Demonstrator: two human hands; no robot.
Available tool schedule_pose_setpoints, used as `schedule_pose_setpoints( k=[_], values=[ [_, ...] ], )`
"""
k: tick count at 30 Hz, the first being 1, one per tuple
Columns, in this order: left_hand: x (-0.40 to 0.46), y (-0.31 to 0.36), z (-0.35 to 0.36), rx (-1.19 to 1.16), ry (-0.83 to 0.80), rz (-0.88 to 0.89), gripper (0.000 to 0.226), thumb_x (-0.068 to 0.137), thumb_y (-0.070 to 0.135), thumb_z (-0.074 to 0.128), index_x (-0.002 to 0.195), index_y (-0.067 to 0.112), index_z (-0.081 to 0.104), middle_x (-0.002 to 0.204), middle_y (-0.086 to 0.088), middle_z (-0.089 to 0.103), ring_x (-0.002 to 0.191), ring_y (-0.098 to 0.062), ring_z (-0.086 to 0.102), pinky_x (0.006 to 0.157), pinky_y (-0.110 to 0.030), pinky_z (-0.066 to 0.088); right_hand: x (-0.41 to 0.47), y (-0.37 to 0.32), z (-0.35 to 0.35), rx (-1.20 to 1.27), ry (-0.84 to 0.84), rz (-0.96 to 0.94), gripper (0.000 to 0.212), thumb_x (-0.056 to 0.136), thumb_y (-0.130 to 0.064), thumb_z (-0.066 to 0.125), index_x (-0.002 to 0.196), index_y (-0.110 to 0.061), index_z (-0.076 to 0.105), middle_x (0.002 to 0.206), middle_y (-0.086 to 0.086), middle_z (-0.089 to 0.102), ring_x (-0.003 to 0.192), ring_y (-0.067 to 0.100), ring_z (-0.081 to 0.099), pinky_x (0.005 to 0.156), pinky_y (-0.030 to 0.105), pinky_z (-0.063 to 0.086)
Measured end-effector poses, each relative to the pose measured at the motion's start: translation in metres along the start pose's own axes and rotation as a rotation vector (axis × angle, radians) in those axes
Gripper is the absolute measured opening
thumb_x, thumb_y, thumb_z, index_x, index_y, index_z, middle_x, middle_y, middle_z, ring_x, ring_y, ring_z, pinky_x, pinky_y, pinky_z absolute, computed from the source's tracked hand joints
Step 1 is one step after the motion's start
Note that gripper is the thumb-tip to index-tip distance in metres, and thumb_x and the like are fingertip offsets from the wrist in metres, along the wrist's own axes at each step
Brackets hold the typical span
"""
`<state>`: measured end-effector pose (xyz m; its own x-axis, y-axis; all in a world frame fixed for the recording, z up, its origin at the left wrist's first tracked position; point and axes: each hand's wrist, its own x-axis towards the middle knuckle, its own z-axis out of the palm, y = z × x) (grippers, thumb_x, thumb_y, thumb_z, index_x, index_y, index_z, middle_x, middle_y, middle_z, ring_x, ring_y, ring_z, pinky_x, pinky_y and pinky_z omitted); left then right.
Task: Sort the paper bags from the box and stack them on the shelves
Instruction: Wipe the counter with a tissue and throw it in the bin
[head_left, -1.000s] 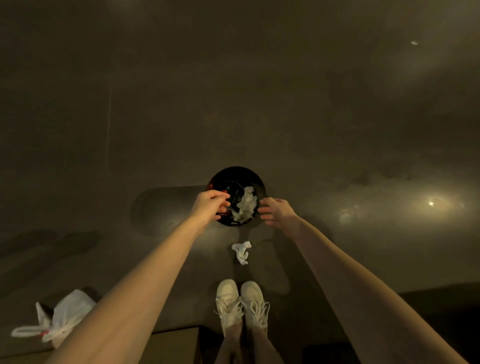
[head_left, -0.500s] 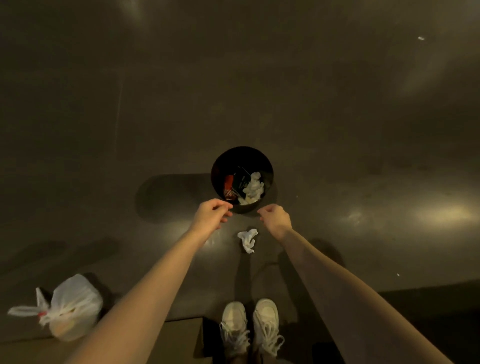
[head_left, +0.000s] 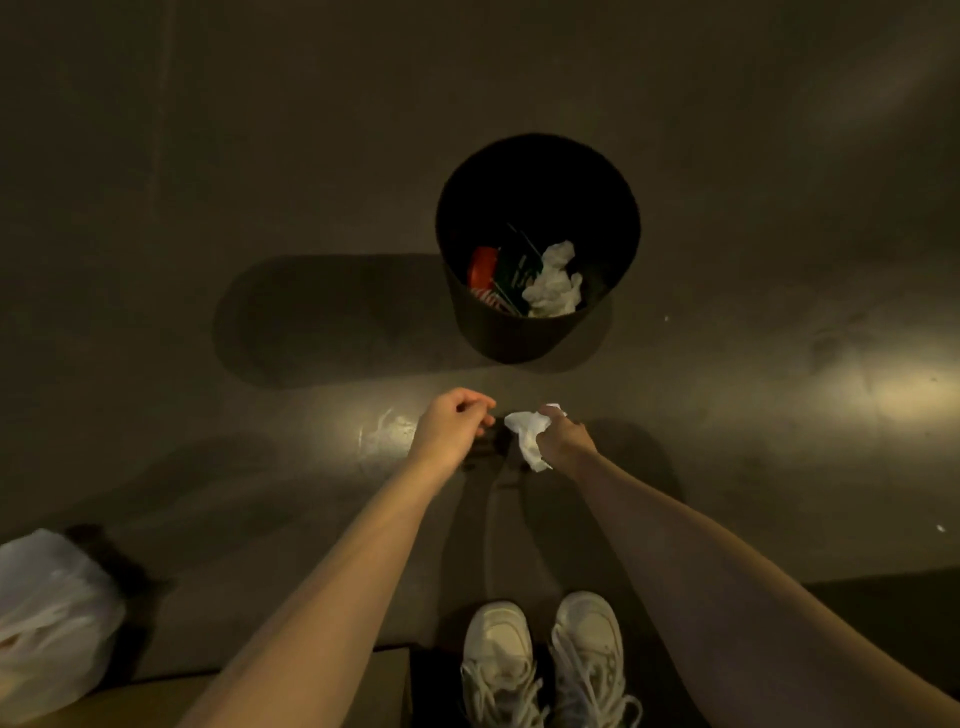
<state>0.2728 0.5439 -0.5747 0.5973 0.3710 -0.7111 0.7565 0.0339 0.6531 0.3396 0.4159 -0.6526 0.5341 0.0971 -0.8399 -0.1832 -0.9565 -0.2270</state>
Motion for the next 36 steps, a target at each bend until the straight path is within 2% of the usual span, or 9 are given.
schedule_pose_setpoints(
  k=[6, 11, 14, 20, 24, 28, 30, 33, 36],
  values=[
    [0.033, -0.034, 0.016, 0.011, -0.034, 0.012, 0.017, 0.097, 0.014, 0.043, 0.094, 0.017, 0.06, 0.083, 0.003, 0.06, 0.081, -0.012, 0.055, 0.069, -0.023, 0.042, 0.042, 0.023, 0.021, -0.022, 0.009, -0.036, 0.059, 0.094, -0.012, 0.043, 0.149, -0.024, 0.023, 0.145, 0.014, 0.039, 0.131, 0.032, 0.041, 0.106, 0.044, 0.038],
    [0.023, -0.023, 0.012, -0.022, -0.021, 0.017, 0.019, 0.097, 0.012, 0.043, 0.099, 0.013, 0.061, 0.078, 0.005, 0.059, 0.073, -0.009, 0.053, 0.066, -0.02, 0.041, 0.006, 0.02, 0.009, 0.177, 0.359, -0.053, 0.031, 0.094, -0.024, 0.053, 0.123, -0.014, 0.055, 0.115, 0.008, 0.063, 0.107, 0.025, 0.059, 0.079, 0.027, 0.044],
    [-0.012, 0.008, -0.001, -0.05, -0.029, 0.03, 0.017, 0.097, 0.01, 0.043, 0.096, 0.013, 0.06, 0.077, 0.004, 0.058, 0.071, -0.008, 0.052, 0.064, -0.018, 0.041, -0.043, 0.004, -0.016, 0.425, 0.466, -0.016, 0.026, 0.088, -0.022, 0.064, 0.111, -0.014, 0.057, 0.109, 0.004, 0.061, 0.102, 0.02, 0.059, 0.082, 0.028, 0.049],
    [-0.091, 0.09, -0.033, -0.078, -0.037, 0.035, 0.018, 0.096, 0.01, 0.044, 0.089, 0.017, 0.06, 0.077, 0.003, 0.058, 0.067, -0.008, 0.051, 0.058, -0.018, 0.04, -0.152, -0.045, -0.085, 0.791, 0.552, -0.009, 0.021, 0.092, -0.011, 0.052, 0.112, -0.017, 0.05, 0.107, 0.001, 0.053, 0.101, 0.018, 0.054, 0.09, 0.038, 0.051],
    [-0.15, 0.166, -0.055, -0.112, -0.074, 0.022, 0.023, 0.095, 0.016, 0.049, 0.117, 0.013, 0.058, 0.092, -0.001, 0.059, 0.072, -0.014, 0.055, 0.061, -0.027, 0.047, -0.233, -0.077, -0.14, 0.825, 0.611, -0.181, 0.018, 0.094, -0.014, 0.044, 0.108, -0.015, 0.056, 0.105, 0.005, 0.058, 0.1, 0.022, 0.057, 0.089, 0.042, 0.05],
    [-0.189, 0.236, -0.071, -0.164, -0.14, 0.018, 0.027, 0.094, 0.018, 0.055, 0.121, 0.02, 0.052, 0.093, -0.001, 0.055, 0.076, -0.013, 0.058, 0.058, -0.023, 0.055, -0.28, -0.109, -0.196, 0.858, 0.535, -0.196, 0.024, 0.095, -0.013, 0.039, 0.106, -0.014, 0.06, 0.095, -0.002, 0.057, 0.098, 0.022, 0.059, 0.088, 0.044, 0.052],
    [-0.195, 0.26, -0.075, -0.196, -0.143, 0.029, 0.03, 0.093, 0.013, 0.056, 0.123, 0.013, 0.055, 0.098, -0.005, 0.059, 0.079, -0.014, 0.06, 0.065, -0.029, 0.058, -0.294, -0.119, -0.218, 0.857, 0.437, -0.233, 0.024, 0.095, -0.015, 0.04, 0.107, -0.015, 0.061, 0.1, 0.004, 0.062, 0.095, 0.021, 0.061, 0.085, 0.044, 0.054],
    [-0.184, 0.285, -0.075, -0.183, -0.075, 0.035, 0.028, 0.091, 0.005, 0.057, 0.119, 0.005, 0.059, 0.113, -0.016, 0.062, 0.08, -0.017, 0.062, 0.062, -0.026, 0.057, -0.295, -0.13, -0.243, 0.755, 0.342, -0.275, 0.023, 0.095, -0.016, 0.042, 0.109, -0.015, 0.061, 0.104, 0.005, 0.063, 0.094, 0.018, 0.06, 0.08, 0.035, 0.053],
    [-0.159, 0.296, -0.072, -0.114, 0.02, 0.032, 0.027, 0.089, 0.005, 0.058, 0.115, 0.003, 0.064, 0.112, -0.016, 0.065, 0.095, -0.025, 0.064, 0.082, -0.038, 0.056, -0.273, -0.139, -0.259, 0.707, 0.292, -0.24, 0.022, 0.094, -0.017, 0.046, 0.109, -0.014, 0.061, 0.1, 0.003, 0.061, 0.1, 0.022, 0.061, 0.089, 0.042, 0.052]
  ],
)
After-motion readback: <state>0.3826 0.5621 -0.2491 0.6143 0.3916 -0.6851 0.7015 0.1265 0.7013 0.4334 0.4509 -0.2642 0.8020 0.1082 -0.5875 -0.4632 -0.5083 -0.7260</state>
